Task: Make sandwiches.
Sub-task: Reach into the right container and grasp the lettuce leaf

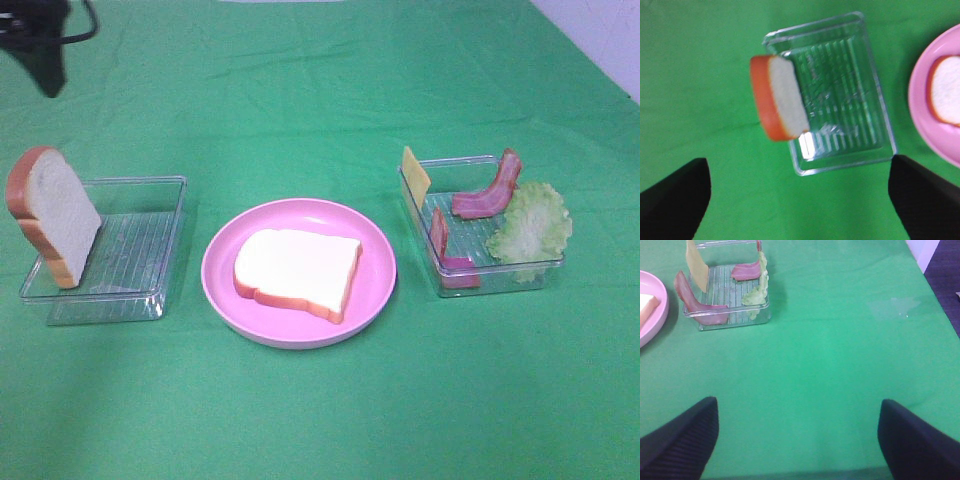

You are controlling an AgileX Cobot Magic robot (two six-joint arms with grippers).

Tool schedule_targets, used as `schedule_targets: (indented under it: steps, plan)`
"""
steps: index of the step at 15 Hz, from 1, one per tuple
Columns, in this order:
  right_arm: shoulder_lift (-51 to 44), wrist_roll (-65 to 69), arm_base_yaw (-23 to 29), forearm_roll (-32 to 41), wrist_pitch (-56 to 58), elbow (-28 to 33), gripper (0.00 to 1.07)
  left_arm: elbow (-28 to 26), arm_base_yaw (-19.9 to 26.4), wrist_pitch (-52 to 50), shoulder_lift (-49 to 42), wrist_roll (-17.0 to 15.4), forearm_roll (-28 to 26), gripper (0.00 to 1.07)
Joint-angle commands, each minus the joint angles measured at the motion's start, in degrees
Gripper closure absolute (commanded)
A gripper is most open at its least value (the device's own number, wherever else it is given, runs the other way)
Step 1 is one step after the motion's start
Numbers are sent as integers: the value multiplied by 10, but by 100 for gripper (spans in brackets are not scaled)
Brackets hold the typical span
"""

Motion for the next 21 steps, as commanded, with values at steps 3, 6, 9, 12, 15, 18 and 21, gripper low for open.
schedule_targets:
  steps: [3, 6, 9, 12, 15, 18, 21]
  plan:
    - [-19, -3, -1, 1, -3, 2, 23, 236, 93, 41, -267, 2, 1, 17]
    - [-19, -3, -1, 1, -3, 2, 23, 328, 99, 21, -410, -24, 1, 17]
    - [-19, -3, -1, 1, -3, 2, 23, 414, 99, -9, -571, -23, -5, 17]
    - [-19, -3, -1, 1, -3, 2, 23, 527, 99, -101, -755, 11, -10, 17]
    - [-18, -3, -1, 1, -3, 2, 23, 550, 99, -102, -814, 54, -37, 17]
    - [-17, -3, -1, 1, -3, 2, 24, 565, 99, -74, -821, 66, -67, 17]
    - [-15, -3, -1, 1, -3, 2, 24, 565, 99, -75, -821, 69, -65, 17]
